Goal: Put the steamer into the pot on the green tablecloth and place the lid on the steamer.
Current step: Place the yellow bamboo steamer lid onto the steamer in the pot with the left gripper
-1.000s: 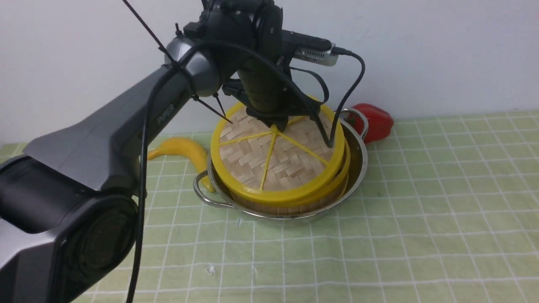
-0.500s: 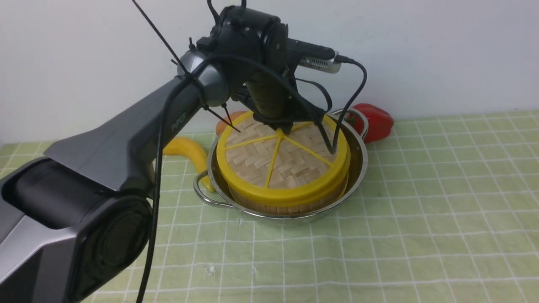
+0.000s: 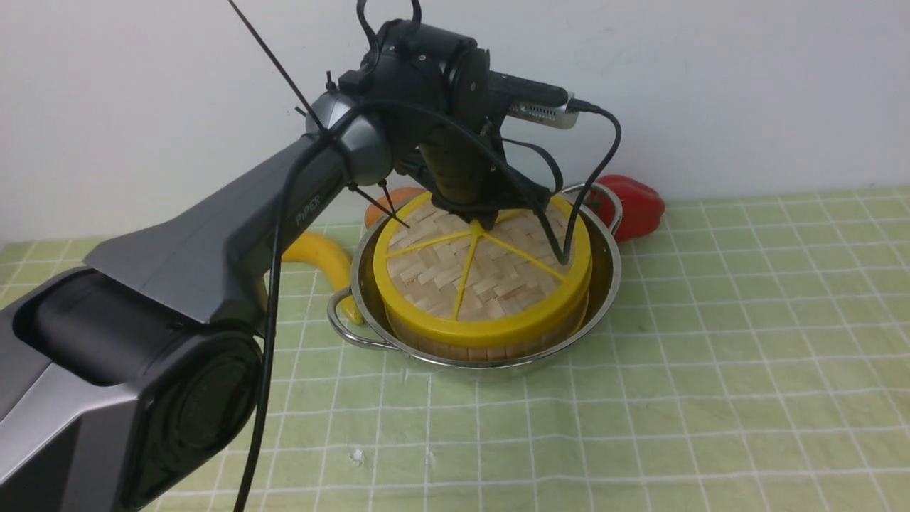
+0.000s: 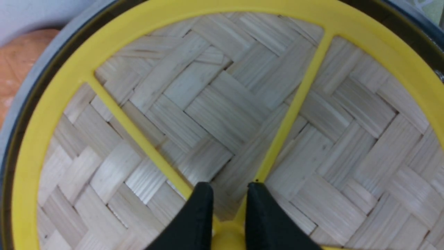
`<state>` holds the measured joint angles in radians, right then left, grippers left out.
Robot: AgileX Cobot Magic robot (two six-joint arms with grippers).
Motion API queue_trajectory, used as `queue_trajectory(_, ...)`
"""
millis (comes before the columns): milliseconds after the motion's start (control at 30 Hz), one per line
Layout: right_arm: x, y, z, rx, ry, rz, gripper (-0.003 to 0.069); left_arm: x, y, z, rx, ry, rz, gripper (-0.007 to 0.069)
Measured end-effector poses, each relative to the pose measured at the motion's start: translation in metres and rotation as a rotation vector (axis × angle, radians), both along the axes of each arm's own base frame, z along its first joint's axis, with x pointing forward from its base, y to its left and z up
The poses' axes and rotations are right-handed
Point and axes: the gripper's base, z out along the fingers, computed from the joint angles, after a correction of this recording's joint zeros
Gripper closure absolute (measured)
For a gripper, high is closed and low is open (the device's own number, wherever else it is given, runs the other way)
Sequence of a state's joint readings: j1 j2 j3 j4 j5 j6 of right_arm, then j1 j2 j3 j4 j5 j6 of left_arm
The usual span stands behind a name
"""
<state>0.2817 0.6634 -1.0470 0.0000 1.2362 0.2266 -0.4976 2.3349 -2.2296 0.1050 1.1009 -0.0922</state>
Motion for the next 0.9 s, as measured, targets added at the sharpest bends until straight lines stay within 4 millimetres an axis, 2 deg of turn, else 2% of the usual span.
queue_trajectory(433,0.0,0.0,0.0,0.0,0.0,0.0,0.0116,0.002,-0.001,0.008,-0.008,-0.017,0.001,0.0511)
queue_trajectory(600,0.0,0.0,0.0,0.001,0.0,-0.001,0.0116,0.005,-0.003,-0.004,0.01,0.007,-0.001,0.0511)
queue_trajectory(900,0.0,0.0,0.0,0.001,0.0,-0.001,0.0116,0.005,-0.005,-0.007,0.007,0.019,-0.034,0.0511)
